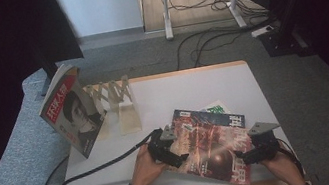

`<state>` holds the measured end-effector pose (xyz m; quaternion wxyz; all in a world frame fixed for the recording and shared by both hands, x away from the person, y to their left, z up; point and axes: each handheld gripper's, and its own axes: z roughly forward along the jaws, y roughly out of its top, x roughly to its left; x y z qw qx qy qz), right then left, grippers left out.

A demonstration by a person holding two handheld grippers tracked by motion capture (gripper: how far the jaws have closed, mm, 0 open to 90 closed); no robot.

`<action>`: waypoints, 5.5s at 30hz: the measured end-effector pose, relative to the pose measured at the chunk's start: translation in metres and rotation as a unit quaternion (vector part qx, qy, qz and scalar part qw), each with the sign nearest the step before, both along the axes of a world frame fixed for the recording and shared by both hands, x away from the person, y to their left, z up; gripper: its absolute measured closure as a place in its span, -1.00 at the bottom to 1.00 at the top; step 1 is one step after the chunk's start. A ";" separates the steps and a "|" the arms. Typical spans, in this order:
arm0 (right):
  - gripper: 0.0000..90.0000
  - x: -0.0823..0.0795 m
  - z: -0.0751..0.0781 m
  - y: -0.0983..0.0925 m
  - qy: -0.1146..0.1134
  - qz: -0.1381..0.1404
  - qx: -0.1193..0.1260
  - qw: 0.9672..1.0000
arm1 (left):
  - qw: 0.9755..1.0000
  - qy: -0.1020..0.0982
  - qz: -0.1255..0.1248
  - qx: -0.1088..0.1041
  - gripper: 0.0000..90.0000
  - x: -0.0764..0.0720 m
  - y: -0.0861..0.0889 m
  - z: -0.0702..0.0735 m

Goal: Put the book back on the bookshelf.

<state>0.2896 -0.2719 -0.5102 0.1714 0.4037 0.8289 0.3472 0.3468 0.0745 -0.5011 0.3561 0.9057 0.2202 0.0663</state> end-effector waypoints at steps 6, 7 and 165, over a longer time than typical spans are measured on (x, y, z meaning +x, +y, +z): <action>-1.00 -0.001 -0.004 -0.002 -0.001 -0.005 0.018 1.000 | 1.000 0.009 -0.008 -0.006 -1.00 0.000 0.000 -0.002; -1.00 -0.001 -0.004 -0.002 -0.001 -0.005 0.018 1.000 | 1.000 0.009 -0.009 -0.006 -1.00 0.000 0.000 -0.002; -1.00 0.095 0.008 0.023 -0.006 -0.039 -0.045 0.998 | 0.999 0.051 -0.009 -0.007 -0.04 -0.026 0.115 -0.002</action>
